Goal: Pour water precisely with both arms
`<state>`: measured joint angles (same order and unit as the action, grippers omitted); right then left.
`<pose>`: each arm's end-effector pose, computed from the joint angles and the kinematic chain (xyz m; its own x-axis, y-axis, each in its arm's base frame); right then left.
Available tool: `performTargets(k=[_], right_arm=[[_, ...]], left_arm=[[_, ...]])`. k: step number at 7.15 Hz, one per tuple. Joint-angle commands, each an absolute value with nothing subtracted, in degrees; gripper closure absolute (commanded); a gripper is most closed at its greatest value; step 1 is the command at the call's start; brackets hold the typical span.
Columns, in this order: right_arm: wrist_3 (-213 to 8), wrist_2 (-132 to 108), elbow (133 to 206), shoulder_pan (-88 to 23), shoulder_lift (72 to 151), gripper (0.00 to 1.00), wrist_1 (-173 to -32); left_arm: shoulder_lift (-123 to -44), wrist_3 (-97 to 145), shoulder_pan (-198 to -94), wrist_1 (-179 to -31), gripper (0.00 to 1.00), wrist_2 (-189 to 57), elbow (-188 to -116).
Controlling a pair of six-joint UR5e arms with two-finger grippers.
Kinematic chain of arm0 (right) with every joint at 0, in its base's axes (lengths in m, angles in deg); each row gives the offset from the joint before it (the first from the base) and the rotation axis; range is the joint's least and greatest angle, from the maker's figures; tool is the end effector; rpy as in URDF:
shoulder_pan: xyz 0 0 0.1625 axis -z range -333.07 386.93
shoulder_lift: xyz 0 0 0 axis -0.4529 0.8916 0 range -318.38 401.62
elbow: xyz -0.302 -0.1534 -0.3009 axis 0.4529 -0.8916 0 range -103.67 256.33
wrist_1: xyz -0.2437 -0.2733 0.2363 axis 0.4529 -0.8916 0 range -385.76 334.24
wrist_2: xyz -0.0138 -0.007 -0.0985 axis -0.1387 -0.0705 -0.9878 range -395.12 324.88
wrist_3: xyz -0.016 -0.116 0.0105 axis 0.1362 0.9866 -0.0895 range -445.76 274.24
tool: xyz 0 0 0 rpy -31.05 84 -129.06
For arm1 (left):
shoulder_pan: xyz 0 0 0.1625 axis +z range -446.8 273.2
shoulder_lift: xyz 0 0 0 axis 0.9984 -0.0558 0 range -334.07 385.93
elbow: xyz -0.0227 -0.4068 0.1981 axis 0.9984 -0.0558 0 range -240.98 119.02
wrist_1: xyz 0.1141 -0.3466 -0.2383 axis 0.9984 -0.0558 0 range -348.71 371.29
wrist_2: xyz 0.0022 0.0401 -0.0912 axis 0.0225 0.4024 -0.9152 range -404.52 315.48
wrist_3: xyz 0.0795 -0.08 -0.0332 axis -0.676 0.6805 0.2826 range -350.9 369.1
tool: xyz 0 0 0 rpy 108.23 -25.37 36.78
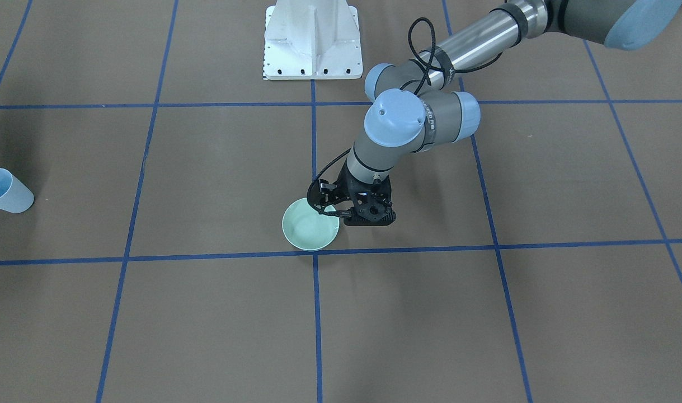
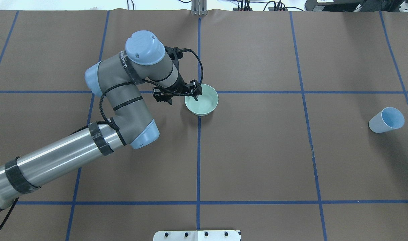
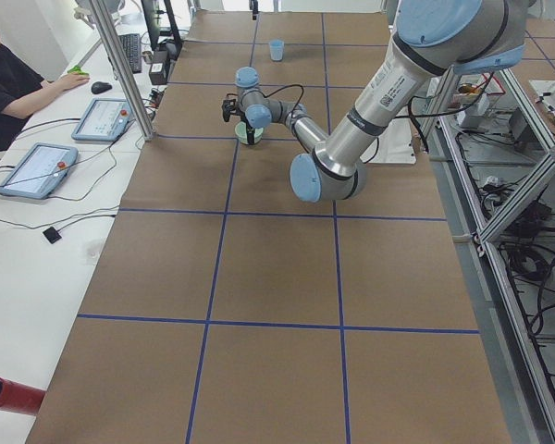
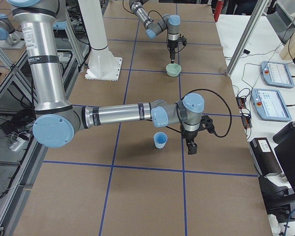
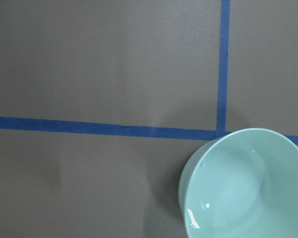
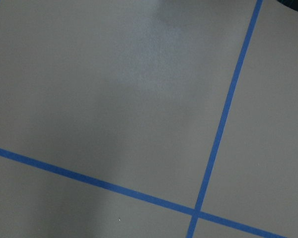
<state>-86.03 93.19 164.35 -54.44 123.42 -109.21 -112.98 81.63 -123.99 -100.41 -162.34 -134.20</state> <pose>-0.0295 -0.5970 0.6339 0.7559 -0.2487 0.6056 0.1427 0.9654 0.2184 0.6183 -0.5675 0.2205 0.5189 -0.0605 -0.8527 0.0826 0.9964 -0.0204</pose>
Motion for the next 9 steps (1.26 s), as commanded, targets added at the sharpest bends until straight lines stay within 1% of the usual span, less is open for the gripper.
performTargets(k=[1,3,4,5,8,9], right_arm=[[-85.9,95.7,162.8,-55.2,123.5,0.01,-109.3],[-86.0,95.6,162.8,-55.2,123.5,0.01,-109.3],[-86.2,95.7,162.7,-55.3,123.5,0.01,-109.3],[-86.2,96.1,162.7,-55.3,123.6,0.01,-109.3],[-86.2,97.4,162.8,-55.3,124.1,0.01,-109.3],[-86.2,98.0,162.8,-55.6,124.1,0.01,-109.3]], left_arm=[[-114.5,81.9,-123.7,-100.9,0.21,-162.0,-131.3],[-114.6,81.9,-123.7,-102.8,0.4,-161.3,-129.2],[-114.6,81.8,-123.7,-105.0,0.58,-160.9,-127.4],[-114.6,82.3,-123.8,-105.2,0.99,-160.9,-127.3],[-114.7,87.7,-124.0,-104.8,1.0,-161.2,-127.8],[-114.7,87.7,-124.9,-104.3,1.0,-161.7,-129.3]])
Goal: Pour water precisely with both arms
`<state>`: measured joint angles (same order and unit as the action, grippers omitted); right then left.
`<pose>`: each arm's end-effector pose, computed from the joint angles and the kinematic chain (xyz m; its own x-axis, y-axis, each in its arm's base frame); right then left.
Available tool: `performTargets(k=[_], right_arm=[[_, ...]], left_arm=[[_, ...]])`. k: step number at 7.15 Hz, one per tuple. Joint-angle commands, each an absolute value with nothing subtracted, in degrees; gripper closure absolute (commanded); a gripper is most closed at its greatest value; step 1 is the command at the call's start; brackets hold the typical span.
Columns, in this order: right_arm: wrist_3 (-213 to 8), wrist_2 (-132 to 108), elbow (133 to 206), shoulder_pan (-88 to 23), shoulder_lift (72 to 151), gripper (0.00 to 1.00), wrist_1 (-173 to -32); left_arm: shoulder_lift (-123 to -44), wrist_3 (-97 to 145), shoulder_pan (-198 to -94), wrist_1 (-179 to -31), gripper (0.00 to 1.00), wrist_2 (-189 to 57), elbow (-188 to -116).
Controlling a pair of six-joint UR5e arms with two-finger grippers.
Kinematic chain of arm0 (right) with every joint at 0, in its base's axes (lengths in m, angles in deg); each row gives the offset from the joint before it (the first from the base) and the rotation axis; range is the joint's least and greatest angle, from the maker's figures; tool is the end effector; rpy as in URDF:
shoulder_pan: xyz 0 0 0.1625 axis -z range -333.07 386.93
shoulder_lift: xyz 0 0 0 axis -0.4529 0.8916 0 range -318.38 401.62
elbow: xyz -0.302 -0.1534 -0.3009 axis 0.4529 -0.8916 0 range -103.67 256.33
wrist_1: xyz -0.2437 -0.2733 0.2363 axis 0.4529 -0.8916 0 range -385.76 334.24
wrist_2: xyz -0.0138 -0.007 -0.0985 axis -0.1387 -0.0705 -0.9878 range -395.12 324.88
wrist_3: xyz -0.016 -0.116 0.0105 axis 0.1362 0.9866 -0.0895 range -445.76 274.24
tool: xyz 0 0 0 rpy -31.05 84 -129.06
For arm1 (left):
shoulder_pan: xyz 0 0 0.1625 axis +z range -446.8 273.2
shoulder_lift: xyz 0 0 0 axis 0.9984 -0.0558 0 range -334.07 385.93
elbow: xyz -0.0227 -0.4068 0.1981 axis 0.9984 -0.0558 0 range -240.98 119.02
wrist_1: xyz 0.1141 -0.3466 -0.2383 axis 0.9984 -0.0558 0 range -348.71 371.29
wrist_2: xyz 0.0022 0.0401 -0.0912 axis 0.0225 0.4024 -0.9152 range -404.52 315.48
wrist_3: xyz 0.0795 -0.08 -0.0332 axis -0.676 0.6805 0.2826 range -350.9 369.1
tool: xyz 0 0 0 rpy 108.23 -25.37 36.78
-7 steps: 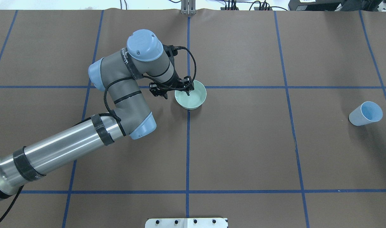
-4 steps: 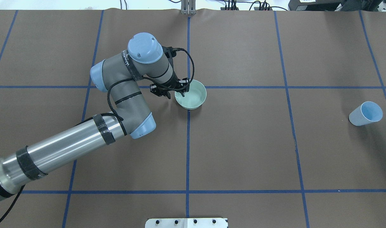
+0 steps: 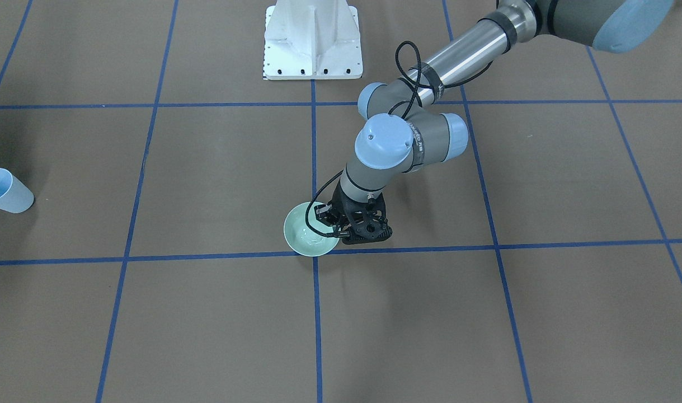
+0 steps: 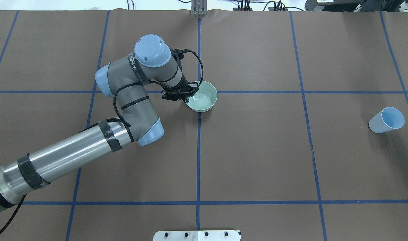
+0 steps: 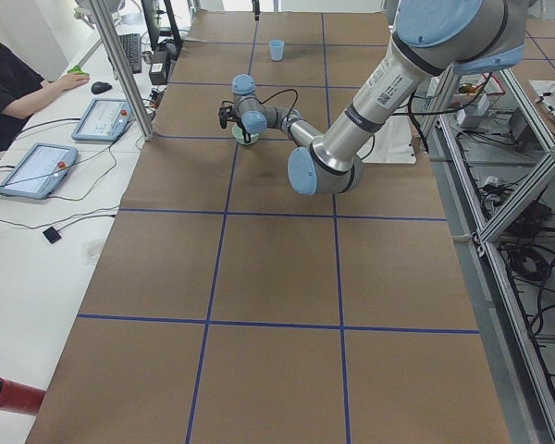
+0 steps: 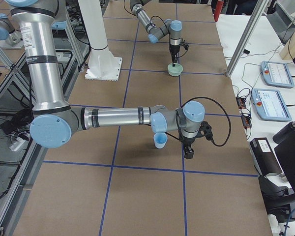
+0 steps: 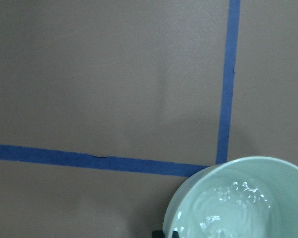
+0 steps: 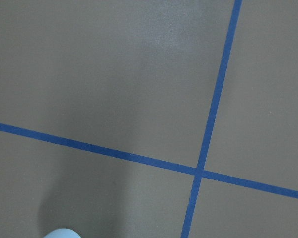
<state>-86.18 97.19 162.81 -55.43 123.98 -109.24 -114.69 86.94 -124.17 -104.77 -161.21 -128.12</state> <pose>-0.0245 -0.5901 0.6488 0.7173 -0.2144 0.6629 0.1253 0.9757 0.1800 0.6354 -0.5865 0.2383 0.5122 -0.1544 -0.8448 0.1498 0.9847 -0.0892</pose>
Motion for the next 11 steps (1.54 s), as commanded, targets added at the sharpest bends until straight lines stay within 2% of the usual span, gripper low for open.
performTargets(k=[1,3,5,8,11], right_arm=[[-86.3,98.8,162.8,-55.8,124.1,0.01,-109.6],[-86.7,101.1,162.8,-56.9,124.9,0.01,-109.6],[-86.9,101.8,163.1,-57.3,125.7,0.01,-109.6],[-87.7,101.6,163.3,-57.8,126.4,0.01,-109.0],[-87.7,101.3,163.7,-57.9,126.2,0.01,-109.0]], left_arm=[[-114.0,87.2,-128.4,-101.8,1.0,-167.0,-132.4],[-103.8,82.4,-137.2,-100.2,1.0,-175.3,-142.6],[-86.5,67.5,-144.3,-100.3,1.0,-178.3,-152.2],[-68.6,51.4,-147.5,-103.3,1.0,-177.7,-155.7],[-60.0,47.2,-148.1,-111.2,1.0,-176.8,-152.9]])
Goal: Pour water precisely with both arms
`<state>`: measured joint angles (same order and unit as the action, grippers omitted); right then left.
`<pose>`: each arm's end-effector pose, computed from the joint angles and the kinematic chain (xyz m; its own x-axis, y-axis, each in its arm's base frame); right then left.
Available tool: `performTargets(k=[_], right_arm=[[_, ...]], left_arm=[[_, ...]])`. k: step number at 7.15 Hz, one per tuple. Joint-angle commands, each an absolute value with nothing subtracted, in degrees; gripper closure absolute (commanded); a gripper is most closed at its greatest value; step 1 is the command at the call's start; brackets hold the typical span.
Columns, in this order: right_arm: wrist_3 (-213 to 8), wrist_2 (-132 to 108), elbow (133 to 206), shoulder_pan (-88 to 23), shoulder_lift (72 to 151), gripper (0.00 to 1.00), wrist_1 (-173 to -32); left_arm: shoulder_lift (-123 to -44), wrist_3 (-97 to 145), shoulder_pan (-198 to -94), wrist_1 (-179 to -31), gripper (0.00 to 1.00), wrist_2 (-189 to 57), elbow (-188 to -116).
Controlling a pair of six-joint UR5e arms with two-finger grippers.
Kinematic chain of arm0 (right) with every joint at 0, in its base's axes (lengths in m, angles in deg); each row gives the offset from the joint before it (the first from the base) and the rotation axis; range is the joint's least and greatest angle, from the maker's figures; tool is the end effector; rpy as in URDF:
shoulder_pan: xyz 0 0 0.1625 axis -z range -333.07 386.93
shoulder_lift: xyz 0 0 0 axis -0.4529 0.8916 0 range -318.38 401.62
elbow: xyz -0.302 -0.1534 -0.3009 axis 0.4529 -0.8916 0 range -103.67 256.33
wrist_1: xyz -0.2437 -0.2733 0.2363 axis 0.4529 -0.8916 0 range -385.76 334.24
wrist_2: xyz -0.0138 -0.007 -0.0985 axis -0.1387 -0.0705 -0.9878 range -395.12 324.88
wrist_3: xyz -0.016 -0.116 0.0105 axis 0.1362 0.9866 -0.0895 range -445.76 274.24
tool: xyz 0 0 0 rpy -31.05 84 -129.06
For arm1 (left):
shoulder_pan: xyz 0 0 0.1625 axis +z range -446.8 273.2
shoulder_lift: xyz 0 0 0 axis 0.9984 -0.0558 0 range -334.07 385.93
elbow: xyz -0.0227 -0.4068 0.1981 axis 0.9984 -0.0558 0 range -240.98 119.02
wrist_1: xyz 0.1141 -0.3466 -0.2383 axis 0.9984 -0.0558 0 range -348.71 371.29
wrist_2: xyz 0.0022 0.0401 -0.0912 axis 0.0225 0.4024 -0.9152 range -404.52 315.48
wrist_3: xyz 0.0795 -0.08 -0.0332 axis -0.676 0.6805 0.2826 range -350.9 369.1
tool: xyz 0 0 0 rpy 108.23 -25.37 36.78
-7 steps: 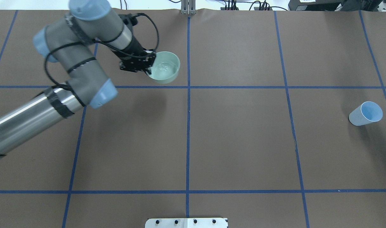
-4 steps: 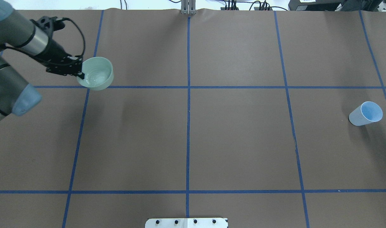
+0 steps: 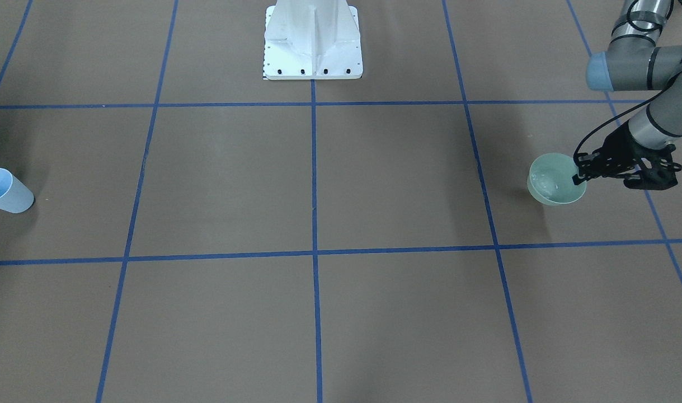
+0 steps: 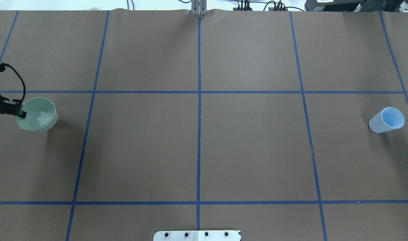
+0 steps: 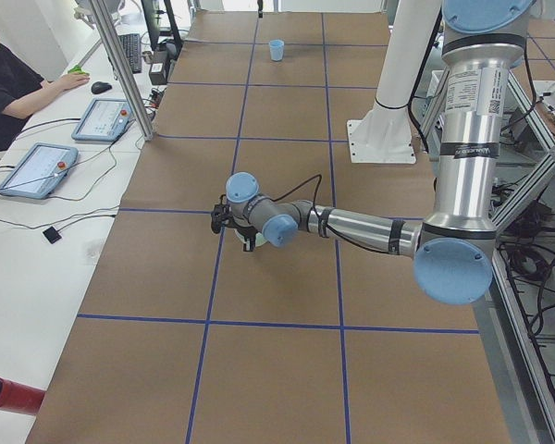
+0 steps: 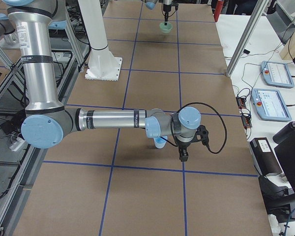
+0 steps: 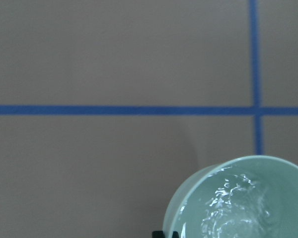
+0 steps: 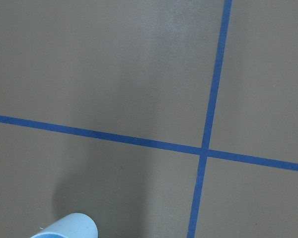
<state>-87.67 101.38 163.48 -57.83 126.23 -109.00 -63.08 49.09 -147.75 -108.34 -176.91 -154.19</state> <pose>-0.0041 -0.5705 0.6590 0.6774 -0.1468 0.7208 0.0674 0.9882 0.1378 0.2137 -0.4959 0.6206 0.6275 0.0357 -0.7778 -0.0120 0.9993 0.0362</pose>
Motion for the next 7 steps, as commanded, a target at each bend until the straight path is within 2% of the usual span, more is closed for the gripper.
performTargets(k=[1,4,5,6,7], right_arm=[[-87.7,101.3,163.7,-57.9,126.3,0.01,-109.0],[-87.7,101.4,163.9,-57.9,126.4,0.01,-109.0],[-87.7,101.3,164.3,-57.9,126.5,0.01,-109.0],[-87.7,101.3,164.3,-58.1,126.5,0.01,-109.0],[-87.6,101.3,164.3,-58.6,126.5,0.01,-109.0]], left_arm=[[-58.9,44.1,-150.2,-111.4,1.0,-176.8,-151.6],[-58.6,33.4,-154.9,-111.5,1.0,-176.9,-145.1],[-58.7,30.1,-156.0,-111.4,0.27,-176.9,-144.6],[-58.8,25.9,-157.7,-110.8,0.0,-177.1,-144.6],[-58.9,25.5,-158.4,-110.7,0.0,-177.2,-144.7]])
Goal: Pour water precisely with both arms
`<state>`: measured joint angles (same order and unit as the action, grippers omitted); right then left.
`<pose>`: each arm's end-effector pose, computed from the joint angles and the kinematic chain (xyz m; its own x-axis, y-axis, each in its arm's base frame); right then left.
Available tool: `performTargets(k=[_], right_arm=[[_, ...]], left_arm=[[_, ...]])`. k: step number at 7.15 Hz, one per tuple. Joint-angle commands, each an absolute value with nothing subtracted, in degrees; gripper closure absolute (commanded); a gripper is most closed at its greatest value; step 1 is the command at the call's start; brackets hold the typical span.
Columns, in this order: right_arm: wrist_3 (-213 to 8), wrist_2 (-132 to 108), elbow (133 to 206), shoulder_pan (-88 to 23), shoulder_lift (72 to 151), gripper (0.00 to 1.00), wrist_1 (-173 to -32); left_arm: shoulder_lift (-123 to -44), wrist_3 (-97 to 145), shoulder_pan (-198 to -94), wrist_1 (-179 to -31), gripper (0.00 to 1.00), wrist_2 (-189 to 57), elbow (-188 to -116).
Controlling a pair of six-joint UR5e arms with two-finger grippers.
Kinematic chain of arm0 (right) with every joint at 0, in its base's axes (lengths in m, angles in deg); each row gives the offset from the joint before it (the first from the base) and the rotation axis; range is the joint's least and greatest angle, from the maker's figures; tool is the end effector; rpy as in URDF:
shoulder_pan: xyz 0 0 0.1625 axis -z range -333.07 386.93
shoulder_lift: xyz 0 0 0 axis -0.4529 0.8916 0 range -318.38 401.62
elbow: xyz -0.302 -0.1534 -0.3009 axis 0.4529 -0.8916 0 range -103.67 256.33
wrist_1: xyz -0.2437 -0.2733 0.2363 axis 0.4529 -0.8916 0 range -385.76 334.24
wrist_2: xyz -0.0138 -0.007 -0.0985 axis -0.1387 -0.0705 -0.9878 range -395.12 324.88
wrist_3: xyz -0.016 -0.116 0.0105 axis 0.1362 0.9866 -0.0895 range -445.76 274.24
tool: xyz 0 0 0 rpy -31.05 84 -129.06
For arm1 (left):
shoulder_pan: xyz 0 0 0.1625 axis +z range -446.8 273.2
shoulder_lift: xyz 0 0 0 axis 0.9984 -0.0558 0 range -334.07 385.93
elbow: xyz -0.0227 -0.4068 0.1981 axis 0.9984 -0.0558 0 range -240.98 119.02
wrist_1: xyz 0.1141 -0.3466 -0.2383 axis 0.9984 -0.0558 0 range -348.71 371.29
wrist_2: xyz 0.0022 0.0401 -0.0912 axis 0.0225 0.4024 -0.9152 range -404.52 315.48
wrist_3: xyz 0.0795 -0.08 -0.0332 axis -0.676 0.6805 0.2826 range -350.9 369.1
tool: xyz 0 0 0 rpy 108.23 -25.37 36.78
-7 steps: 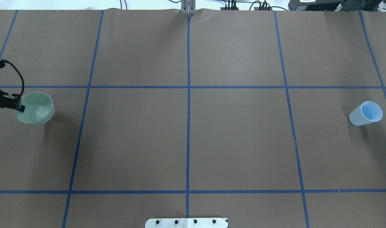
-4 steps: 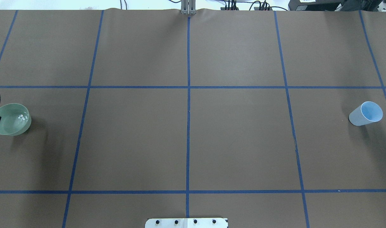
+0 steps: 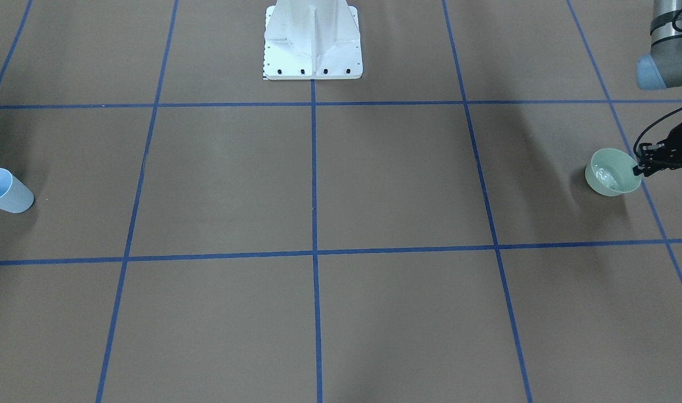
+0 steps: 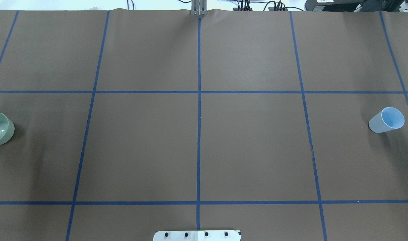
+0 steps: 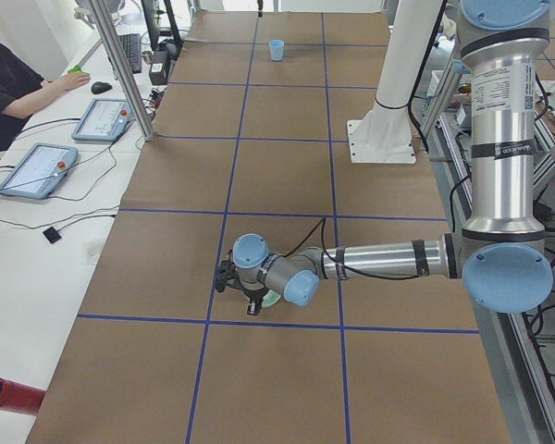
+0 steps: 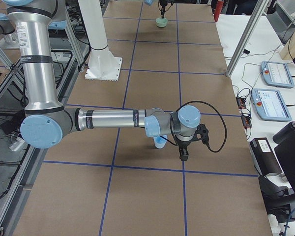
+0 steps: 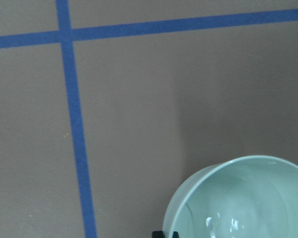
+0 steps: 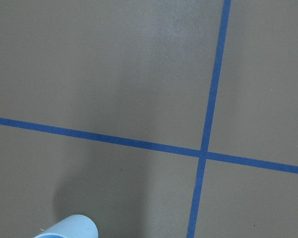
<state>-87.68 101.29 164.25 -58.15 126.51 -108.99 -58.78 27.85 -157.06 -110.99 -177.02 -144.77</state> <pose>-0.0006 -0.5688 0.6548 0.6788 -0.1490 0.7190 0.0617 0.9873 0.1464 0.1144 -0.4782 0.7420 0.6820 0.1665 -0.7121 -0.1019 0.9859 0.1329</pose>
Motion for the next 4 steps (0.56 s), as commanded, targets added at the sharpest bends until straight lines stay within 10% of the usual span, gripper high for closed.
performTargets(k=[1,4], right_arm=[[-87.6,101.2,164.3,-58.8,126.3,0.01,-109.0],[-87.6,101.6,164.2,-59.9,126.3,0.01,-109.0]], left_arm=[[-59.4,25.6,-161.4,-110.2,0.0,-177.5,-145.3],[-67.1,22.4,-162.6,-87.5,0.0,-176.9,-155.1]])
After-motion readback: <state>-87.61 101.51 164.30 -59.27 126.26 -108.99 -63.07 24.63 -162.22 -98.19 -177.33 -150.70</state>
